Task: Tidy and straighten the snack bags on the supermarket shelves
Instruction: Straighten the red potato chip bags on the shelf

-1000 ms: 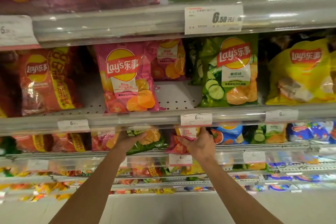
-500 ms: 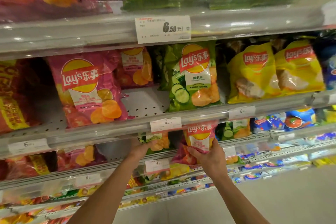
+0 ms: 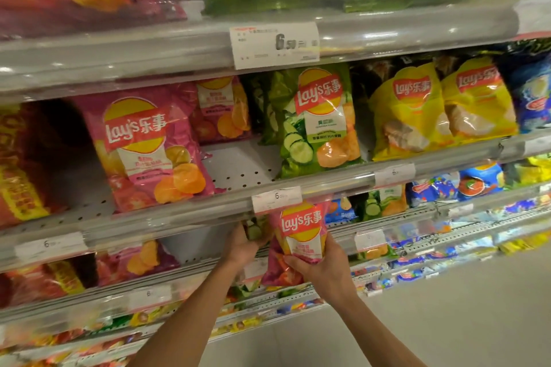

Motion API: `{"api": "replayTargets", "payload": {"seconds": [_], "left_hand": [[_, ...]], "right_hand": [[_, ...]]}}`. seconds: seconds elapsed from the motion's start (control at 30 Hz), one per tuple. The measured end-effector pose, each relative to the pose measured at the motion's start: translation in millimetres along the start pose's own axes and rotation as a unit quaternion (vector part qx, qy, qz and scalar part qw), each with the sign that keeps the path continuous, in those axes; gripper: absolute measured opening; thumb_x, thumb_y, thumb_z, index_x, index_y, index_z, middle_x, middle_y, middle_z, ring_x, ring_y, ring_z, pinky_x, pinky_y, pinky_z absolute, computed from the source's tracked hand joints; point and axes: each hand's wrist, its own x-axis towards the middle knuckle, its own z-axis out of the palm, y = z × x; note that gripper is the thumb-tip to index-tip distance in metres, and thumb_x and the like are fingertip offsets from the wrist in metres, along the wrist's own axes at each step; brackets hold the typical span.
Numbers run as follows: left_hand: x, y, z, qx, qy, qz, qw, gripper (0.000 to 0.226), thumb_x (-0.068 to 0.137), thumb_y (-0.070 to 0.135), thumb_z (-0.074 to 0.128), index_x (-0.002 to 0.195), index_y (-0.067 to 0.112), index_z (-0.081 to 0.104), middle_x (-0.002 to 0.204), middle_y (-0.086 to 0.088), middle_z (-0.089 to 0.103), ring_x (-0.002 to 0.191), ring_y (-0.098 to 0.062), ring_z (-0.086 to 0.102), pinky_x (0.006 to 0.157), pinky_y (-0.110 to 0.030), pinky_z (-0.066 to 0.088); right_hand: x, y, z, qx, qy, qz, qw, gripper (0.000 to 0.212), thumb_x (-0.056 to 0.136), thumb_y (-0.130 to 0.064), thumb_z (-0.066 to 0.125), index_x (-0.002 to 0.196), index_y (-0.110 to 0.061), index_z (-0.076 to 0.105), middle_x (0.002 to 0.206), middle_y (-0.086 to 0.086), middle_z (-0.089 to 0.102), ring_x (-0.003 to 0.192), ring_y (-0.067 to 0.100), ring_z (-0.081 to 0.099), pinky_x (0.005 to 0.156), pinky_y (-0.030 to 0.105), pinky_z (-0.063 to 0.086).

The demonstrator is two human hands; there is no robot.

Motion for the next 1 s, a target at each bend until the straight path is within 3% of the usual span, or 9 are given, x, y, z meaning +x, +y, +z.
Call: {"api": "replayTargets", "payload": {"seconds": [0.07,0.13,0.27,0.33,0.43,0.53,0.7,0.83,1.0], "left_hand": [[-15.3,-12.4,-24.3,0.030,0.007,0.003,1.000,0.054,0.076,0.008,0.084,0.123,0.011,0.059,0.117,-0.009,0.070,0.113,-0.028,0.065,0.101,-0.051,0.050],[-32.5,-25.6,-56.3,0.140,0.034,0.033,0.989,0.047,0.083,0.015,0.078,0.125,0.016,0.058,0.116,-0.006,0.068,0.110,-0.026,0.065,0.098,-0.047,0.051],[-71.6,-46.4,-115.5,0.300,0.108,0.113,0.941,0.037,0.091,0.015,0.063,0.127,0.023,0.063,0.129,-0.002,0.062,0.118,-0.021,0.059,0.103,-0.039,0.048],[-86.6,-59.5,-140.1,0.388,0.122,0.154,0.900,0.038,0.093,0.020,0.058,0.131,0.021,0.061,0.136,-0.002,0.056,0.128,-0.021,0.052,0.109,-0.034,0.041],[-105.0,-79.2,-170.2,0.504,0.098,0.108,0.852,0.052,0.101,0.040,0.041,0.149,0.021,0.041,0.154,-0.003,0.039,0.145,-0.022,0.030,0.121,-0.033,0.021],[-114.3,-92.5,-185.1,0.559,0.039,0.073,0.825,0.067,0.102,0.045,0.035,0.159,0.017,0.012,0.166,-0.006,0.011,0.153,-0.024,0.007,0.123,-0.036,0.000],[-110.6,-100.5,-185.1,0.558,0.032,0.078,0.826,0.079,0.098,0.046,0.043,0.159,0.014,0.004,0.166,-0.009,0.000,0.153,-0.029,-0.002,0.122,-0.040,-0.008],[-107.1,-105.7,-185.4,0.539,0.049,0.093,0.835,0.083,0.092,0.051,0.050,0.158,0.018,0.011,0.162,-0.004,0.009,0.150,-0.028,0.007,0.123,-0.040,0.000],[-107.4,-109.5,-184.4,0.523,0.037,0.070,0.849,0.088,0.092,0.054,0.050,0.159,0.020,0.003,0.165,-0.003,-0.001,0.152,-0.033,-0.004,0.121,-0.040,-0.005]], "right_hand": [[-4.4,-9.4,20.2,-0.006,-0.021,-0.003,1.000,0.073,0.063,-0.049,0.093,0.124,-0.026,0.060,0.109,-0.010,0.072,0.102,0.012,0.068,0.088,0.037,0.059],[-7.4,-20.1,42.6,-0.010,-0.041,-0.006,0.999,0.073,0.063,-0.051,0.092,0.124,-0.026,0.059,0.111,-0.009,0.071,0.105,0.014,0.067,0.090,0.038,0.058],[-8.3,-44.4,89.0,-0.031,-0.056,-0.015,0.998,0.069,0.063,-0.056,0.090,0.118,-0.032,0.056,0.108,-0.012,0.070,0.101,0.013,0.068,0.078,0.024,0.055],[-4.1,-56.0,113.4,-0.038,-0.053,-0.021,0.998,0.073,0.063,-0.056,0.090,0.121,-0.026,0.058,0.111,-0.006,0.071,0.104,0.018,0.068,0.085,0.035,0.057],[6.6,-76.0,147.3,-0.089,-0.013,-0.021,0.996,0.080,0.064,-0.062,0.087,0.122,-0.015,0.059,0.109,0.003,0.071,0.104,0.028,0.066,0.084,0.041,0.057],[20.5,-88.7,169.4,-0.142,0.030,-0.016,0.989,0.077,0.067,-0.066,0.083,0.110,-0.005,0.066,0.103,0.013,0.072,0.099,0.035,0.067,0.079,0.044,0.057],[33.3,-85.9,188.6,-0.205,0.022,-0.013,0.978,0.077,0.072,-0.064,0.080,0.117,-0.004,0.066,0.116,0.015,0.071,0.110,0.034,0.064,0.092,0.045,0.054],[28.7,-85.0,202.4,-0.149,-0.003,-0.031,0.988,0.083,0.070,-0.059,0.085,0.129,-0.007,0.059,0.122,0.012,0.069,0.115,0.034,0.062,0.096,0.047,0.054],[29.5,-82.7,205.7,-0.127,-0.066,0.003,0.990,0.083,0.072,-0.059,0.083,0.135,-0.014,0.052,0.128,0.009,0.067,0.118,0.030,0.062,0.100,0.043,0.053]]}}
